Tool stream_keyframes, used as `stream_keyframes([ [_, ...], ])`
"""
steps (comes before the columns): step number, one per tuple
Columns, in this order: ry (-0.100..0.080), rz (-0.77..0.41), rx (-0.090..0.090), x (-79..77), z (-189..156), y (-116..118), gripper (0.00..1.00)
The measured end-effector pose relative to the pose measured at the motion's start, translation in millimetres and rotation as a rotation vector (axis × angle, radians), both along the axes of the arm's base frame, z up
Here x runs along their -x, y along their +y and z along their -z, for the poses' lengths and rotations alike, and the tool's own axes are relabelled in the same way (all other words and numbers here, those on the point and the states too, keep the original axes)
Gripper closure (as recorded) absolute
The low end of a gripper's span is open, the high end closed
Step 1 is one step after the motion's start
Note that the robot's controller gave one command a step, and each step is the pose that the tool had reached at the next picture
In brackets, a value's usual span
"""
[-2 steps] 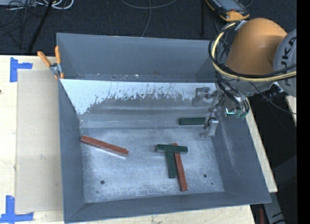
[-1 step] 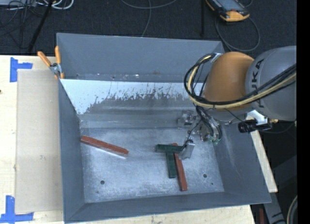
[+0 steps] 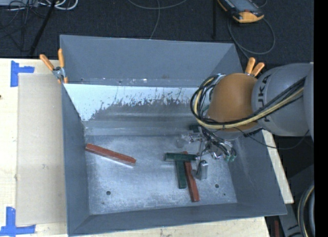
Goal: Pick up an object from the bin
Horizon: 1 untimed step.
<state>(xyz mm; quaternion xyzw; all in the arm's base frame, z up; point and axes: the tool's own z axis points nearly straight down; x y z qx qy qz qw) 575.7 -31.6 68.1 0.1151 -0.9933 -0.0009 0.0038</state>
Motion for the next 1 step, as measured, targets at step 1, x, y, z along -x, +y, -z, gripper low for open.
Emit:
stream_keyframes([
  [1,-0.020,0.001,0.000,-5.6,-6.1,-0.1,1.00],
])
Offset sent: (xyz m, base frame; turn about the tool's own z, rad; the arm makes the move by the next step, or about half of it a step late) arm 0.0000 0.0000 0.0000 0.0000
